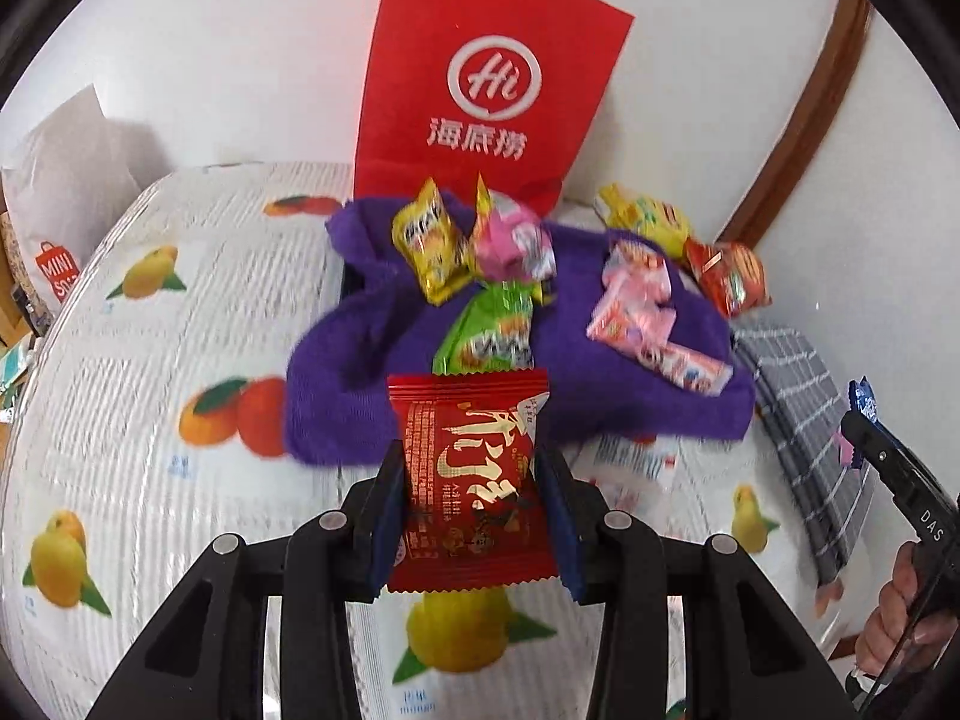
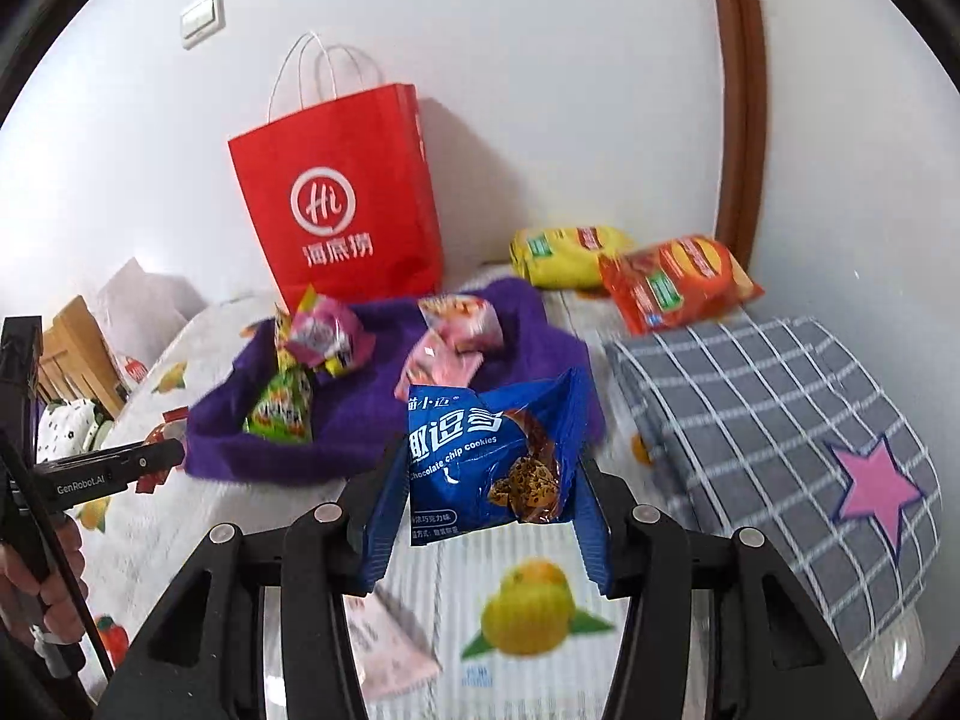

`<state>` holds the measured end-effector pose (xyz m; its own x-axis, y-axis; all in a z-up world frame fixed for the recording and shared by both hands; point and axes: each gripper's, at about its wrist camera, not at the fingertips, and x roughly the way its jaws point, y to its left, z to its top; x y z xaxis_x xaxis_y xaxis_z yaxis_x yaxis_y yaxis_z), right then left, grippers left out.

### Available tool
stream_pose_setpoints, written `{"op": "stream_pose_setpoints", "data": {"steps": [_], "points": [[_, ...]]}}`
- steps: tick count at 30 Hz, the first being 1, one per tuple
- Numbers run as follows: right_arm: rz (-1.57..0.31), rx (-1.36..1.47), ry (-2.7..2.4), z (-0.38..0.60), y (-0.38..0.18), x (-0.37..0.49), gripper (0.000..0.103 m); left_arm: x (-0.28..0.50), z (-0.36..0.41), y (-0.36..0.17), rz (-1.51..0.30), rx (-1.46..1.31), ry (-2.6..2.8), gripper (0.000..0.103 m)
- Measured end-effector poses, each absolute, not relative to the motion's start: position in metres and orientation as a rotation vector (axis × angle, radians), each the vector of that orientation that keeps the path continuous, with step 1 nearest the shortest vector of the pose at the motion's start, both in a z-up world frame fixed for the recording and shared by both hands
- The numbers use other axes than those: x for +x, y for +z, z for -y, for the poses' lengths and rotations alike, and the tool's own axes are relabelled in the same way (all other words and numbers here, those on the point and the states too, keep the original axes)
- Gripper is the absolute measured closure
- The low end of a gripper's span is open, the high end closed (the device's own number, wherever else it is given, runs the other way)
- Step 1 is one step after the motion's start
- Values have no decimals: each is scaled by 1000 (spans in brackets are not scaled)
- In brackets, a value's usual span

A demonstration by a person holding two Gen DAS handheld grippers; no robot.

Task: Organize snacks
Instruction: 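Carry the red packet onto the purple towel while the right tool carries the blue packet there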

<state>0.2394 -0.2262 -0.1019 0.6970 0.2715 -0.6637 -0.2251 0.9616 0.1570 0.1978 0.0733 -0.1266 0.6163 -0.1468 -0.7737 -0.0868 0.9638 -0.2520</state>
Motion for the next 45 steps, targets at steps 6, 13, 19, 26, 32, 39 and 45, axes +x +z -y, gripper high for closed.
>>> {"op": "stream_pose_setpoints", "data": {"steps": [6,13,19,26,32,39,45], "points": [[-773,80,305,212,-104,283,53,222,-87,-119,-883,-325,-31,63],[-806,114,358,195,-113,335,53,257,-97,-130,-911,-398,-37,63],[-848,119,384,182,-132,372,53,278,-103,-149,-927,-467,-38,63],[-901,178,413,189,-168,385,52,291,-106,-161,-914,-487,-43,63],[-934,220,431,195,-183,389,52,291,-109,-174,-924,-538,-62,63],[-955,188,447,186,-191,389,49,291,-112,-181,-928,-569,-66,63],[-929,191,455,187,-189,383,39,289,-115,-182,-912,-619,-112,63]]}}
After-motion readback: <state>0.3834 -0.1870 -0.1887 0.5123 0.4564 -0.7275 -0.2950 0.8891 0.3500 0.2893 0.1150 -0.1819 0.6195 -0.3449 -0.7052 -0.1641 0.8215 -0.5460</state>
